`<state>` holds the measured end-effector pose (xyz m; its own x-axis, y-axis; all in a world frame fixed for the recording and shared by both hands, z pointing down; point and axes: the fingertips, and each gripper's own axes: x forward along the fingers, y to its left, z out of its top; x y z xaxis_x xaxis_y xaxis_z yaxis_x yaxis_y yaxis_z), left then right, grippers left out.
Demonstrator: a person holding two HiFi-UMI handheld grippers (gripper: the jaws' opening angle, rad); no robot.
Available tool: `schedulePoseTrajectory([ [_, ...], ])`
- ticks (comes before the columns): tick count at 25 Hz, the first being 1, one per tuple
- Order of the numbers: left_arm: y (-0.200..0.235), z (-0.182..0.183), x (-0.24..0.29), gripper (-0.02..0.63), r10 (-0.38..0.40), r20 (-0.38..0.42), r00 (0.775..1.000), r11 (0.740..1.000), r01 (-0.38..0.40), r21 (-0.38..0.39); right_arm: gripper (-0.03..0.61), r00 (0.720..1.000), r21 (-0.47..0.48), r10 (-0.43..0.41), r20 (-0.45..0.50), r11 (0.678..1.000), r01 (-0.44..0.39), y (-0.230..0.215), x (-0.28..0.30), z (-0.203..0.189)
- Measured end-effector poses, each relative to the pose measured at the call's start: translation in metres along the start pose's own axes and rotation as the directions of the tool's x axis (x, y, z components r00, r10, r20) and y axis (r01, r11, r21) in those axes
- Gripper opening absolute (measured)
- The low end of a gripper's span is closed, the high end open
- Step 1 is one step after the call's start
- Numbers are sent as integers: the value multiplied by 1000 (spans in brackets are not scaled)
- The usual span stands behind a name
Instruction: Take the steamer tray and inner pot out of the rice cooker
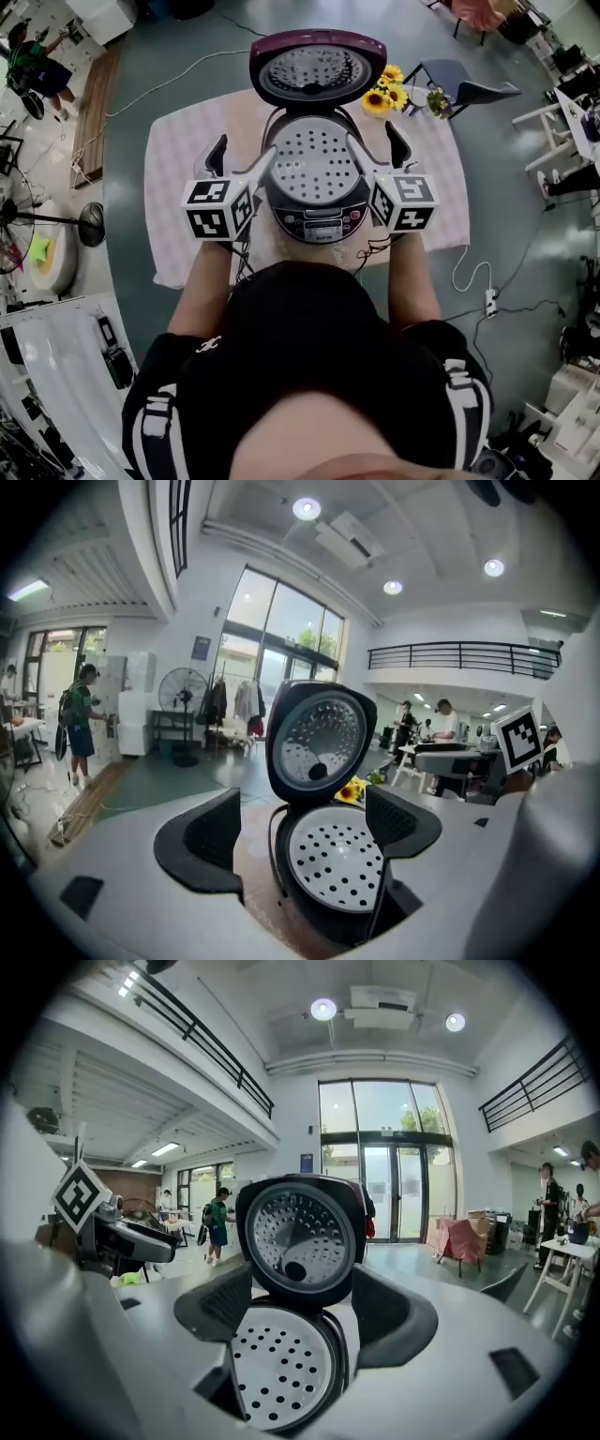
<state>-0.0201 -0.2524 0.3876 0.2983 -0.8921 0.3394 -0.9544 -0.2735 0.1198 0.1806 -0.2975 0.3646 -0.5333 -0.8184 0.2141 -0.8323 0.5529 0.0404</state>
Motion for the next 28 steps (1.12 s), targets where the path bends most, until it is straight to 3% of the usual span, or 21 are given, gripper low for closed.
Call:
schedulePoseTrajectory([
  [5,7,-27,15,394,-14,-138,990,998,6,-61,310,981,-24,31,-192,999,-36,-7,22,-31],
  [13,7,-70,46,394,-40,-326,945,997,15,-79,308,884,60,100,-456,995,-81,-15,52,-92],
  [17,9,-85,60,394,-43,-376,926,995,6,-100,308,843,34,70,-533,998,-62,-22,62,-120],
  [28,20,-126,94,394,-49,-511,858,994,-7,-107,307,769,24,32,-639,999,-22,-36,89,-169],
])
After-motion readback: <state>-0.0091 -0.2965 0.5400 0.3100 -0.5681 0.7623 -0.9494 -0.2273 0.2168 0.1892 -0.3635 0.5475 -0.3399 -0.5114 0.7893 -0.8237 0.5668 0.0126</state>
